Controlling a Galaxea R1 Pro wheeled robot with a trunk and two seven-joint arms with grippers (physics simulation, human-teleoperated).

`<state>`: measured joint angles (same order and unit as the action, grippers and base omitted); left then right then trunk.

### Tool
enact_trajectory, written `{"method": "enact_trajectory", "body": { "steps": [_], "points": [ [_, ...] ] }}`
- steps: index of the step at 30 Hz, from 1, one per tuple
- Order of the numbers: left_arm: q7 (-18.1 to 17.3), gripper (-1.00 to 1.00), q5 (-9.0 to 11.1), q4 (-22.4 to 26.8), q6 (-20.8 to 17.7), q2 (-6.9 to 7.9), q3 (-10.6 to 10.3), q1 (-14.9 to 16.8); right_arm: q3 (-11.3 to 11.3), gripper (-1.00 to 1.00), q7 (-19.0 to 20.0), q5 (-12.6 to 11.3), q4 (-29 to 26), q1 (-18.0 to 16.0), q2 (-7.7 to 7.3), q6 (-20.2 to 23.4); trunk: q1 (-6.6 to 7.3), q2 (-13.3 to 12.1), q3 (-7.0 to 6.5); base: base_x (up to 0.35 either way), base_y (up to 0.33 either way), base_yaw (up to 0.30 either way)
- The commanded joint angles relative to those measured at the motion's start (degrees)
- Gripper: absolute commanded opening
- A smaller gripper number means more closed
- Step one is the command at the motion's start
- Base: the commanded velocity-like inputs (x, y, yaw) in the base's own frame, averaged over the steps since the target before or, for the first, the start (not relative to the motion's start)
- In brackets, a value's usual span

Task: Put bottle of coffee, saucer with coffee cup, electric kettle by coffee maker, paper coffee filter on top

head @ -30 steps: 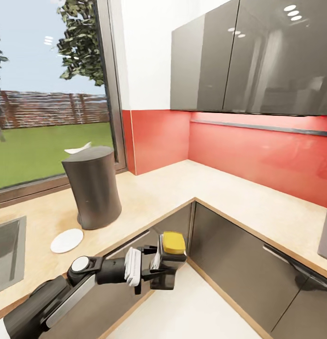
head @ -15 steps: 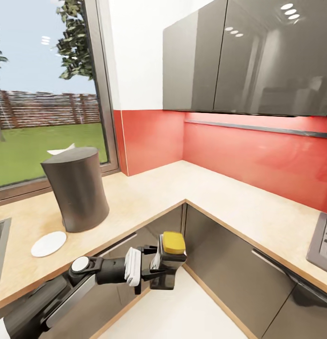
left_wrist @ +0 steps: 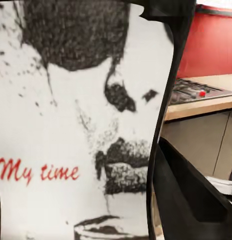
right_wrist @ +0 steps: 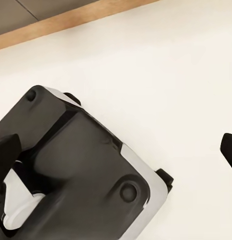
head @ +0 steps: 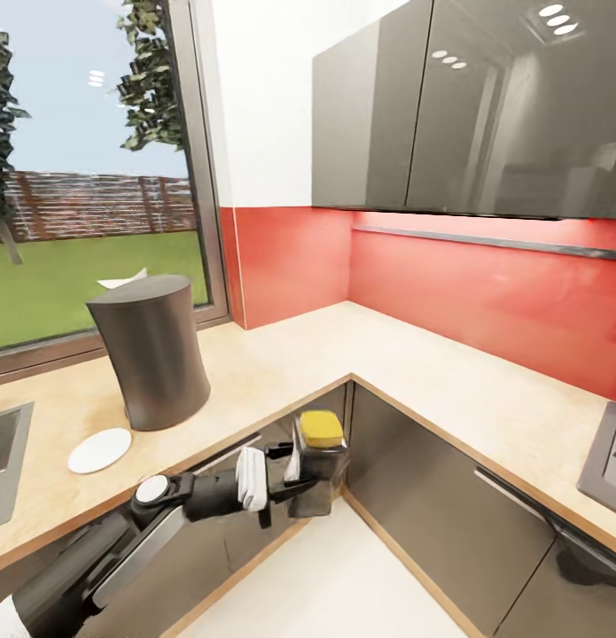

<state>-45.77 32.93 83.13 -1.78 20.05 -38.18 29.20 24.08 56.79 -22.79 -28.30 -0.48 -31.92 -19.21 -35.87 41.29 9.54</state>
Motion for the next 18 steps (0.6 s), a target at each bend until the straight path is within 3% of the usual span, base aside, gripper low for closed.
{"method": "enact_trajectory", "body": {
  "steps": [1, 5, 6, 10, 11, 12, 14, 18],
  "points": [
    [1.46, -1.00, 0.31, 0.04, -0.26, -1.27, 1.86, 0.07, 0.41, 1.00, -0.03, -0.36, 0.00, -0.05, -0.01, -0.29, -0.02, 0.08, 0.09, -0.003, -0.002, 0.034],
    [3.53, -1.00, 0.42, 0.28, -1.01, -4.35, 6.45, 0.07, 0.45, 1.00, -0.02, -0.30, 0.00, -0.05, 0.07, -0.30, -0.02, 0.08, 0.09, -0.001, -0.001, 0.017],
    [4.07, -1.00, 0.44, 0.49, -2.96, -6.14, 9.23, 0.07, 0.49, 1.00, -0.02, -0.27, 0.00, -0.05, 0.09, -0.30, -0.02, 0.08, 0.09, 0.000, 0.000, 0.006],
    [4.47, -1.00, 0.42, 1.54, -7.46, -10.00, 13.65, 0.07, 0.51, 1.00, -0.02, -0.25, 0.00, -0.05, 0.11, -0.31, -0.02, 0.08, 0.09, 0.000, 0.000, 0.003],
    [4.86, -1.00, 0.37, 2.41, -9.69, -12.32, 15.95, 0.07, 0.52, 1.00, -0.02, -0.24, 0.00, -0.05, 0.11, -0.31, -0.02, 0.08, 0.09, 0.000, 0.000, 0.001],
    [6.26, -1.00, 0.29, 3.65, -12.28, -15.60, 18.40, 0.07, 0.52, 1.00, -0.02, -0.24, 0.00, -0.05, 0.11, -0.31, -0.02, 0.08, 0.09, 0.000, 0.000, 0.000],
    [8.19, -1.00, 0.23, 4.21, -13.36, -17.46, 19.35, 0.07, 0.52, 1.00, -0.02, -0.24, 0.00, -0.05, 0.11, -0.31, -0.02, 0.08, 0.09, 0.000, 0.000, 0.000],
    [20.68, -1.00, -0.03, 5.18, -15.05, -23.37, 20.74, 0.15, 0.53, 1.00, -0.02, -0.23, 0.00, -0.05, 0.11, -0.31, -0.02, 0.08, 0.09, 0.000, 0.000, 0.000]
  ]
}}
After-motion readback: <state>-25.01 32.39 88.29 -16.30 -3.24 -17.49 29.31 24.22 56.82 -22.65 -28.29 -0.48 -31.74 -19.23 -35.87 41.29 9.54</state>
